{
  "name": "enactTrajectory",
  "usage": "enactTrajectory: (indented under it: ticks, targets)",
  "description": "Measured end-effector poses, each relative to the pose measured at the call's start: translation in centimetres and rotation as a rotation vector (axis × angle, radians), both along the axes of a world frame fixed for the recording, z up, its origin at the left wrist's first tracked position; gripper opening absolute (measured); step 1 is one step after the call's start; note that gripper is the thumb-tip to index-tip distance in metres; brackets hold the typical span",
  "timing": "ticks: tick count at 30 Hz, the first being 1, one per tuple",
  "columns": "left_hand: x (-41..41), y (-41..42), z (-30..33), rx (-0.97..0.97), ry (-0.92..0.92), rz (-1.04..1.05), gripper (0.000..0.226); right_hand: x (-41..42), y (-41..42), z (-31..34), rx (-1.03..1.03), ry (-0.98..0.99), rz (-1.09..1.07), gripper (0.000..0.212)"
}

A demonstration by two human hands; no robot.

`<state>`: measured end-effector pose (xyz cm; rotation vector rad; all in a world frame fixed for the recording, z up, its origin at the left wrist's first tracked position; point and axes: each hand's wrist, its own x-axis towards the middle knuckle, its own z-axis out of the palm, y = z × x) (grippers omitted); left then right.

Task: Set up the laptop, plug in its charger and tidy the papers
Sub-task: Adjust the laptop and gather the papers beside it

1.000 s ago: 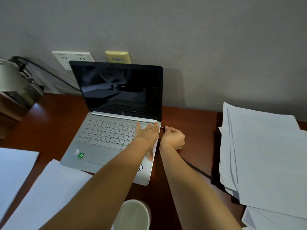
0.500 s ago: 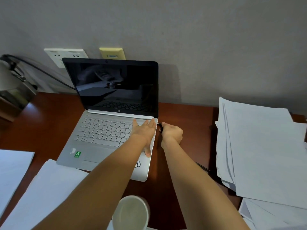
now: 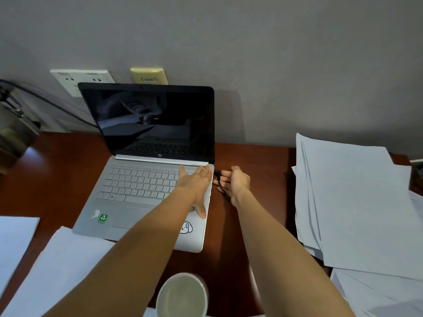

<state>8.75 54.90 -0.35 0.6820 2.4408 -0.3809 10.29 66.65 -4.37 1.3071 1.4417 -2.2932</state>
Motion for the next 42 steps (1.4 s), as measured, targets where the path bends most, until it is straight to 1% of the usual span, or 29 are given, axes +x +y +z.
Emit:
enactTrajectory:
  ticks: [5, 10, 14, 16, 18, 19, 21, 22, 23, 25, 26, 28, 29, 30, 32, 33, 35, 37, 39, 40, 42]
  targets:
    - [0.0, 0.0, 0.1, 0.013, -0.01, 0.005, 0.135, 0.1, 0.5, -0.1, -0.022, 0.003, 0.053, 0.031]
    - [0.1, 0.0, 0.0, 0.01, -0.012, 0.007, 0.135, 0.0, 0.5, -0.6, 0.005, 0.022, 0.075, 0.027]
    - [0.0, 0.1, -0.2, -0.003, 0.007, 0.006, 0.136, 0.2, 0.2, -0.7, 0.051, 0.049, 0.124, 0.018]
    - [0.0, 0.2, -0.4, -0.009, 0.024, 0.005, 0.137, 0.4, 0.0, -0.5, 0.112, 0.052, 0.165, 0.013]
    - [-0.1, 0.2, -0.7, -0.003, 0.044, 0.011, 0.137, 0.7, -0.3, 0.1, 0.221, 0.066, 0.268, 0.014]
    - [-0.1, 0.1, -0.8, 0.006, 0.054, 0.015, 0.135, 0.9, -0.5, 0.7, 0.32, 0.072, 0.367, 0.02]
    - [0.0, -0.2, -0.8, 0.019, 0.078, 0.016, 0.13, 1.7, -0.6, 1.9, 0.596, 0.108, 0.569, 0.033]
    - [0.2, -0.4, -0.8, 0.022, 0.094, 0.019, 0.126, 2.4, -0.4, 2.5, 0.73, 0.148, 0.601, 0.035]
    - [0.5, -0.7, -1.0, 0.028, 0.113, 0.027, 0.122, 3.1, 0.2, 3.3, 0.847, 0.194, 0.584, 0.038]
    - [0.9, -1.0, -1.1, 0.035, 0.144, 0.046, 0.114, 4.5, 2.5, 4.8, 1.031, 0.257, 0.46, 0.039]
    - [1.2, -1.0, -1.1, 0.034, 0.156, 0.042, 0.112, 5.1, 4.3, 5.4, 1.101, 0.252, 0.389, 0.037]
    - [1.6, -0.3, -0.9, 0.042, 0.193, 0.004, 0.106, 6.6, 8.7, 6.1, 1.219, 0.161, 0.3, 0.035]
    - [1.8, 0.5, -0.7, 0.08, 0.205, 0.005, 0.101, 7.5, 11.1, 6.2, 1.279, 0.082, 0.284, 0.035]
    - [2.1, 1.5, -0.4, 0.159, 0.204, 0.037, 0.093, 8.4, 13.3, 6.2, 1.34, -0.022, 0.291, 0.037]
    - [3.1, 4.2, 0.0, 0.413, 0.192, 0.154, 0.077, 10.4, 17.2, 6.0, 1.398, -0.256, 0.323, 0.04]
    - [3.8, 5.9, 0.2, 0.551, 0.174, 0.22, 0.071, 11.3, 18.7, 5.8, 1.375, -0.348, 0.331, 0.042]
    - [5.4, 9.7, 0.5, 0.763, 0.086, 0.337, 0.063, 13.2, 21.4, 5.2, 1.294, -0.454, 0.327, 0.048]
    - [6.9, 13.2, 0.1, 0.891, -0.029, 0.421, 0.061, 15.4, 24.3, 4.5, 1.228, -0.518, 0.281, 0.055]
    - [7.9, 15.7, -0.2, 0.964, -0.166, 0.536, 0.066, 17.4, 26.8, 3.8, 1.099, -0.531, 0.212, 0.065]
    - [8.2, 16.6, -0.3, 0.979, -0.243, 0.611, 0.07, 18.1, 27.6, 3.5, 1.058, -0.506, 0.218, 0.067]
    - [8.6, 17.7, -0.8, 1.016, -0.386, 0.784, 0.075, 18.8, 27.9, 2.8, 1.088, -0.415, 0.292, 0.062]
